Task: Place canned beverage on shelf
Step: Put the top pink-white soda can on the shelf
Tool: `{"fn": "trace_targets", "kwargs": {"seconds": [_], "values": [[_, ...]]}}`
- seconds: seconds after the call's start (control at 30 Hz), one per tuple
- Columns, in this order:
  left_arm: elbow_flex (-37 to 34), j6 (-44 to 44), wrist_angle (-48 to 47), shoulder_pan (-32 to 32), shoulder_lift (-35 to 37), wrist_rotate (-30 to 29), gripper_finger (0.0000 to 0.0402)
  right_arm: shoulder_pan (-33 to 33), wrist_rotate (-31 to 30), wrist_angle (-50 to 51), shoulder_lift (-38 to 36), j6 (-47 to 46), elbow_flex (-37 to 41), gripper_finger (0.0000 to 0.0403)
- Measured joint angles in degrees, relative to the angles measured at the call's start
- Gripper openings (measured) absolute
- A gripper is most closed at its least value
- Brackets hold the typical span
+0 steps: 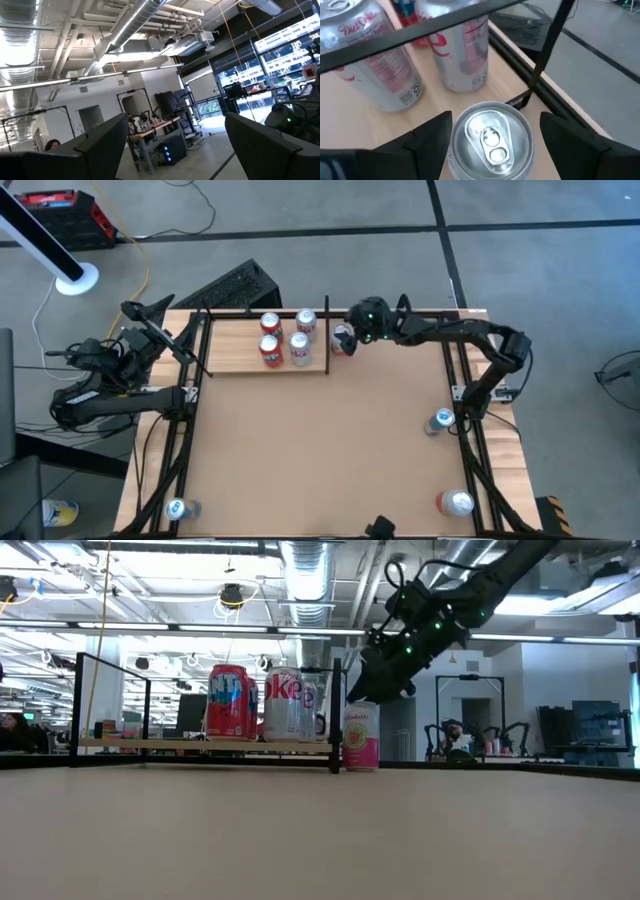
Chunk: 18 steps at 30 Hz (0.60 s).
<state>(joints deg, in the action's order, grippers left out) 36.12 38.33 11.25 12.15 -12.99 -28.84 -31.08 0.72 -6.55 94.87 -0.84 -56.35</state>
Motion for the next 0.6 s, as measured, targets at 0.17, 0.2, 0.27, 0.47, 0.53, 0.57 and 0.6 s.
{"fn": "trace_targets", "kwargs": {"seconds": [0.17,0.2,0.27,0.47,0.53,0.57,0.6], "values": [[0.0,0.0,0.0,0.0,0.0,0.0,0.0320,0.8,-0.8,-1.7,0.0,-0.7,1.9,0.0324],[0.0,0.0,0.0,0.0,0.0,0.0,0.0320,0.7,-0.9,-1.8,0.0,-0.7,2.1,0.0324],[0.0,0.0,0.0,0.0,0.0,0.0,0.0320,0.7,-0.9,-1.8,0.0,-0.8,2.3,0.0324],[0.0,0.0,0.0,0.0,0.0,0.0,0.0320,0.7,-0.9,-1.8,0.0,-2.0,2.3,0.0324],[0.0,0.0,0.0,0.0,0.0,0.0,0.0320,0.7,-0.9,-1.7,0.0,-1.9,2.3,0.0317],[0.0,0.0,0.0,0.0,0.0,0.0,0.0320,0.7,-0.9,-1.8,0.0,-1.9,2.3,0.0310],[0.0,0.0,0.0,0.0,0.0,0.0,0.0320,0.7,-0.8,-1.9,0.0,-1.9,2.3,0.0301]]}}
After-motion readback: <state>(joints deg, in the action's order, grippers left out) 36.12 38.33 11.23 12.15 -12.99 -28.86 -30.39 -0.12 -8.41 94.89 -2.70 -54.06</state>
